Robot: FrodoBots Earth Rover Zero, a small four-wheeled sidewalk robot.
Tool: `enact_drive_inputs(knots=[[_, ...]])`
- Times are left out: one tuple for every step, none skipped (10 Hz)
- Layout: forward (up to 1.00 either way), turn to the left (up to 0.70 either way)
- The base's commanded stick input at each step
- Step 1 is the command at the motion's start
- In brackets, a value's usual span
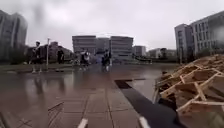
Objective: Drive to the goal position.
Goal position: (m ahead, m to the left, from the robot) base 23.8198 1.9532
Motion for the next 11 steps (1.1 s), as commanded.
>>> enact_drive_inputs(knots=[[1.00, -0.34], [1.00, -0.17], [1.00, -0.04], [1.00, -0.01], [1.00, 0.00], [1.00, 0.00], [1.00, 0.00], [1.00, 0.00], [1.00, 0.00], [1.00, 0.00], [1.00, 0.00]])
